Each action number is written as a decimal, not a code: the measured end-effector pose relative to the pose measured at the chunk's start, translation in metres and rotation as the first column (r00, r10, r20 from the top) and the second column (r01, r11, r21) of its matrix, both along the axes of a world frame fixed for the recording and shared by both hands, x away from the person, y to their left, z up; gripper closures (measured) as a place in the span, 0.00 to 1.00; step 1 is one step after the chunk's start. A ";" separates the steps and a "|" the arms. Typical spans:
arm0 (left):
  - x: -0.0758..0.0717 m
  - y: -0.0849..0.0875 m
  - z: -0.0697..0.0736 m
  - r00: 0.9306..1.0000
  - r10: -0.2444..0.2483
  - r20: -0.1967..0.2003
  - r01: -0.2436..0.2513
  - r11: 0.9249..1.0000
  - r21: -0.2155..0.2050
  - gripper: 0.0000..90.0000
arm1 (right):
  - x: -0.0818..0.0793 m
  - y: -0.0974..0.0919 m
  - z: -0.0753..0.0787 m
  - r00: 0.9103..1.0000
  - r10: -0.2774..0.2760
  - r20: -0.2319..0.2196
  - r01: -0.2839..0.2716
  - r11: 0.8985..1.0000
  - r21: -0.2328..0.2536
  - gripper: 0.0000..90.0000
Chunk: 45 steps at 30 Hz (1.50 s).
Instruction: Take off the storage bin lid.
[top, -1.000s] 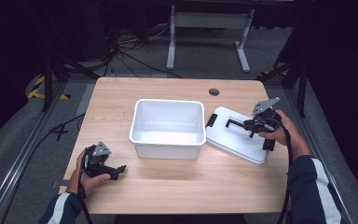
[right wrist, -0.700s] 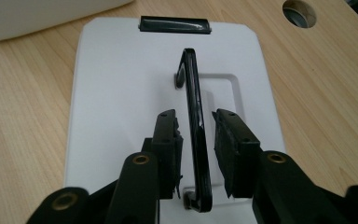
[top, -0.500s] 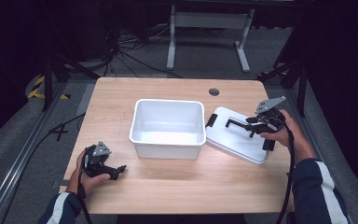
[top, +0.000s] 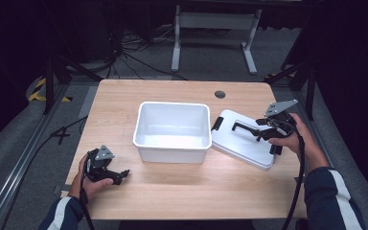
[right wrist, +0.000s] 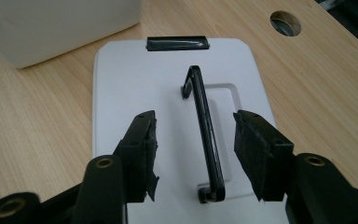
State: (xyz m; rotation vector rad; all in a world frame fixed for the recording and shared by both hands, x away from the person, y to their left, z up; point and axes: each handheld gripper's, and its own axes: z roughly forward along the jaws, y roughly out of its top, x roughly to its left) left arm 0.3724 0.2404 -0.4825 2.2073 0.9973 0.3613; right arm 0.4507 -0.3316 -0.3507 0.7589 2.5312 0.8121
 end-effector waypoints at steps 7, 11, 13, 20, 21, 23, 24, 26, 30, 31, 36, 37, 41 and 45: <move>0.000 0.000 0.000 1.000 0.001 -0.001 -0.001 1.000 -0.001 0.00 | -0.013 -0.002 0.001 1.000 -0.019 0.008 0.020 1.000 -0.015 0.45; 0.000 0.000 0.000 1.000 0.001 -0.003 -0.001 1.000 -0.002 0.00 | -0.020 -0.006 0.003 0.999 -0.032 0.026 0.032 0.999 -0.007 0.43; 0.000 0.000 0.000 1.000 0.002 -0.003 -0.002 1.000 -0.003 0.00 | -0.026 -0.008 0.004 0.998 -0.046 0.033 0.046 0.999 -0.004 0.41; 0.000 0.000 0.000 1.000 0.001 -0.002 -0.001 1.000 -0.001 0.00 | -0.047 -0.020 0.002 0.996 -0.061 0.066 0.060 0.998 0.022 0.38; 0.000 0.000 0.000 1.000 0.001 -0.002 -0.001 1.000 0.002 0.00 | -0.050 -0.022 0.001 0.995 -0.063 0.071 0.061 0.998 0.025 0.37; 0.000 0.000 0.000 1.000 0.002 -0.003 -0.002 1.000 -0.003 0.00 | -0.056 -0.025 -0.001 0.994 -0.071 0.079 0.069 0.997 0.023 0.36; 0.000 0.000 0.000 1.000 0.002 -0.003 -0.002 1.000 -0.003 0.00 | -0.058 -0.027 -0.003 0.993 -0.073 0.089 0.071 0.997 0.020 0.36; 0.000 0.000 0.000 1.000 0.001 -0.002 -0.001 1.000 -0.001 0.00 | -0.069 -0.034 -0.009 0.992 -0.081 0.095 0.078 0.996 0.035 0.34; 0.000 0.000 0.000 1.000 0.000 0.001 0.000 1.000 0.000 0.00 | -0.083 -0.046 -0.021 0.990 -0.096 0.102 0.090 0.994 0.070 0.32; 0.000 0.000 0.000 1.000 0.000 -0.001 0.000 1.000 -0.001 0.00 | -0.086 -0.049 -0.024 0.990 -0.095 0.105 0.088 0.994 0.070 0.32; 0.000 0.000 0.000 1.000 0.001 -0.002 -0.001 1.000 -0.001 0.00 | -0.103 -0.062 -0.040 0.989 -0.103 0.108 0.089 0.988 0.124 0.30; 0.000 0.000 0.000 1.000 0.002 -0.003 -0.002 1.000 -0.003 0.00 | -0.106 -0.063 -0.043 0.989 -0.105 0.106 0.091 0.987 0.133 0.30; 0.000 0.000 0.000 1.000 0.002 -0.003 -0.002 1.000 -0.003 0.00 | -0.114 -0.069 -0.057 0.990 -0.110 0.088 0.094 0.982 0.167 0.30; 0.000 0.000 0.000 1.000 0.001 -0.002 -0.001 1.000 -0.002 0.00 | -0.123 -0.071 -0.088 0.991 -0.123 0.046 0.114 0.980 0.165 0.29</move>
